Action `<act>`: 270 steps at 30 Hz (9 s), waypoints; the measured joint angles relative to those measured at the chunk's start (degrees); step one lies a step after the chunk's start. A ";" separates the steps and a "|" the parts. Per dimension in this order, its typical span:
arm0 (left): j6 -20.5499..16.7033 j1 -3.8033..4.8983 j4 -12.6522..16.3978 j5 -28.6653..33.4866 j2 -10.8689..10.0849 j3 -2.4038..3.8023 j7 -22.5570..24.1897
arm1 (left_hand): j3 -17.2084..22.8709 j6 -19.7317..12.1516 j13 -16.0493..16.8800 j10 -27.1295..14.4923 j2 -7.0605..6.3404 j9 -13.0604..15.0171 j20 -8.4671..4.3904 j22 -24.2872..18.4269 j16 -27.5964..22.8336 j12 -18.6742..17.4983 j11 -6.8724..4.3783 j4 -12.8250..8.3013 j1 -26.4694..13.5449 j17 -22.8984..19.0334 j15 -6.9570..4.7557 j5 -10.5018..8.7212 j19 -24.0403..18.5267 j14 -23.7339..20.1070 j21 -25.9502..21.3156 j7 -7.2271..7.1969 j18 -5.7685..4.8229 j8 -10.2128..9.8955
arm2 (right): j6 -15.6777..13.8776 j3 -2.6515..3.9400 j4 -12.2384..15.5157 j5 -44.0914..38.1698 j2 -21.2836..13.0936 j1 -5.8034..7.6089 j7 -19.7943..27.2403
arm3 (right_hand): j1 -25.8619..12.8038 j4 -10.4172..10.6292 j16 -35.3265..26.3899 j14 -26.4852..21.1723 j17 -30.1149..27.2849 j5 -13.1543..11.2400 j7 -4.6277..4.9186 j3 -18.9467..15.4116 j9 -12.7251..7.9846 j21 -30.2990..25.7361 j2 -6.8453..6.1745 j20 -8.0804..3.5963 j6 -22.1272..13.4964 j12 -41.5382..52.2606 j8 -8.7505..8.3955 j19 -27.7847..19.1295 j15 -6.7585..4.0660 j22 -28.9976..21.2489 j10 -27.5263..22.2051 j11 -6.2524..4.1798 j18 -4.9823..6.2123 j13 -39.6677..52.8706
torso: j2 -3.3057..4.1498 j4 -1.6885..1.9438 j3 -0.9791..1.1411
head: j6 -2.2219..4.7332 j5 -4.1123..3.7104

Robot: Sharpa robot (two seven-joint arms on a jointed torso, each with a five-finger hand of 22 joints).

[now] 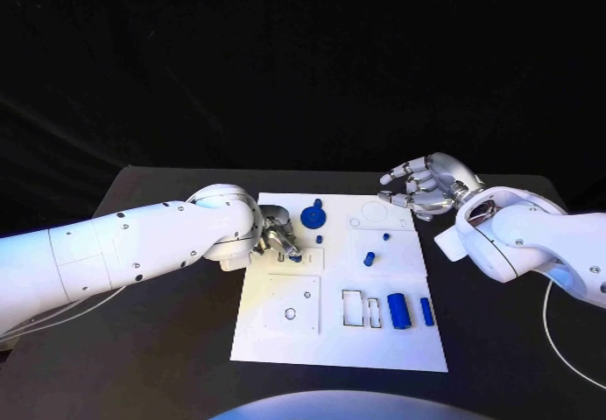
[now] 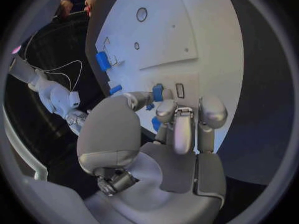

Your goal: Assemble the parts on the task board

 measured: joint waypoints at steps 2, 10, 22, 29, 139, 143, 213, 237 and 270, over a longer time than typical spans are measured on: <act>0.00 -0.07 -0.07 -0.11 0.11 0.01 -0.03 | 0.00 0.00 0.00 0.00 0.00 0.00 0.00 0.00 0.00 0.00 0.00 0.00 0.00 0.00 0.00 0.00 0.00 0.00 0.00 0.00 0.00 0.00 | 0.00 0.00 0.00 -0.03 0.01 0.00 0.01 | 0.00 0.00 0.00 0.00 0.00 0.00 0.00 0.00 0.00 0.00 0.00 0.00 0.00 0.00 0.00 0.00 0.00 0.00 0.00 0.00 0.00 0.00 | 0.01 0.00 0.00 | 0.00 0.02; -0.03 -0.20 -0.15 -0.51 0.28 0.10 -0.09 | 0.00 0.30 0.17 0.20 -0.09 0.04 0.00 0.12 0.00 0.00 -0.20 0.00 -0.08 0.00 0.00 0.26 0.00 0.00 0.00 -0.06 0.00 0.07 | 0.00 0.00 0.02 -0.15 -0.02 0.00 0.04 | 0.00 0.00 -0.22 0.00 -0.01 0.00 0.00 0.00 0.10 0.00 0.00 0.00 0.00 -0.25 0.44 0.00 0.00 -0.06 0.00 0.00 0.00 -0.21 | 0.04 -0.03 0.00 | 0.02 0.02; 0.06 -0.25 -0.03 -0.80 0.24 0.13 -0.12 | 0.94 0.49 0.52 0.62 -0.07 0.05 -0.21 0.56 -0.03 0.39 -0.20 -1.28 -0.91 0.00 -0.21 1.58 0.21 0.22 0.27 -0.10 0.00 0.24 | 0.00 0.00 0.01 -0.28 -0.01 0.00 0.06 | 0.00 0.00 -0.22 0.00 -0.01 0.00 0.00 0.00 0.10 0.00 0.00 0.00 0.00 -0.24 0.44 0.00 0.00 -0.06 0.00 0.00 0.00 -0.21 | 0.03 -0.03 0.02 | -0.04 -0.06; 0.12 -0.29 -0.03 -0.92 0.32 0.09 -0.14 | 2.03 0.70 1.62 1.60 0.36 0.81 -0.21 1.23 -0.03 1.28 -0.76 -2.59 -2.93 0.00 -0.30 2.15 0.62 0.13 0.65 -0.11 0.01 1.00 | 0.00 0.00 0.00 -0.32 -0.01 -0.01 0.07 | 0.00 0.00 -0.22 0.00 -0.01 0.00 0.00 0.00 0.09 0.00 0.00 0.00 0.00 -0.24 0.44 0.00 0.00 -0.06 0.00 0.00 0.00 -0.20 | 0.00 -0.01 0.02 | -0.08 -0.02; 1.15 3.61 -0.46 1.01 -3.17 5.52 -1.70 | -19.31 -0.72 -4.74 -3.53 3.10 0.41 0.53 -2.74 -0.03 -1.82 1.05 1.59 -4.71 -0.01 0.27 -6.17 -1.19 0.16 -2.38 1.06 -0.89 -6.12 | 0.03 -0.01 -0.80 -0.35 -0.15 -0.44 0.39 | -3.93 0.31 -1.34 0.00 0.03 0.00 -0.03 0.31 0.20 -3.56 0.00 -0.20 -0.38 -0.65 0.88 -1.03 0.00 -2.33 -0.42 0.00 0.90 -1.13 | -0.05 -0.05 0.08 | 1.31 -0.05; 1.79 4.65 -3.41 1.46 -2.58 5.67 -1.87 | -19.41 -0.88 -4.99 -3.62 3.10 -0.07 0.61 -2.80 -0.03 -1.82 1.13 1.70 -4.71 0.00 0.33 -6.17 -1.26 0.10 -2.44 1.22 -0.88 -6.61 | 0.03 -0.01 -0.91 -0.34 -0.09 -0.45 0.39 | -3.93 0.31 -1.34 0.00 0.03 0.00 -0.03 0.31 0.20 -3.56 0.00 -0.20 -0.38 -0.65 0.88 -1.03 0.00 -2.33 -0.41 0.00 0.90 -1.13 | -0.01 -0.02 0.08 | 1.49 0.08; 11.08 4.37 -20.63 3.28 6.98 1.07 0.22 | -22.31 -0.65 -5.04 -4.22 5.29 -1.85 1.10 -2.62 -0.26 -1.54 1.74 1.59 -2.65 -0.01 0.73 -6.51 -1.75 0.10 -2.67 1.43 -0.88 -7.70 | -1.38 -0.01 -1.28 -0.45 0.73 -0.47 0.68 | -4.22 0.31 -2.35 0.00 -0.01 0.00 -0.23 0.31 0.28 -6.89 0.30 -0.19 -0.58 -1.68 1.10 -2.26 0.00 -4.63 -1.22 0.00 1.80 -2.26 | -0.01 -0.04 0.05 | 0.35 0.50; 12.06 4.37 -21.24 6.10 7.00 0.97 0.60 | -12.73 -1.10 -5.63 -4.64 7.17 -2.82 1.10 -2.33 -0.26 -1.33 1.33 -1.86 8.76 0.00 0.73 -6.70 -1.75 0.10 -2.67 1.44 -0.88 -8.56 | -1.38 -0.01 -1.28 -0.52 0.72 -0.47 0.61 | -4.22 0.31 -2.57 0.00 0.02 0.00 -0.23 0.31 0.32 -6.88 0.29 -0.20 -0.58 -1.68 1.33 -2.26 0.00 -4.57 -1.22 0.00 1.80 -2.06 | 0.00 -0.03 0.05 | 0.15 0.54; 4.12 3.35 -2.24 10.86 -4.64 1.57 3.66 | -0.42 -0.73 -4.73 -2.15 2.61 -0.86 1.01 1.25 0.00 -0.33 0.92 -2.88 4.57 0.00 0.73 -5.70 0.01 0.10 -0.27 1.12 -0.88 -4.75 | -1.57 -0.01 -1.44 -0.59 0.50 -0.65 0.79 | -4.22 0.31 -2.57 0.00 0.00 0.00 -0.23 0.31 0.38 -6.88 0.29 -0.20 -0.58 -1.68 1.33 -2.26 0.00 -4.58 -1.21 0.01 1.80 -1.91 | -0.12 0.11 0.02 | 0.01 1.04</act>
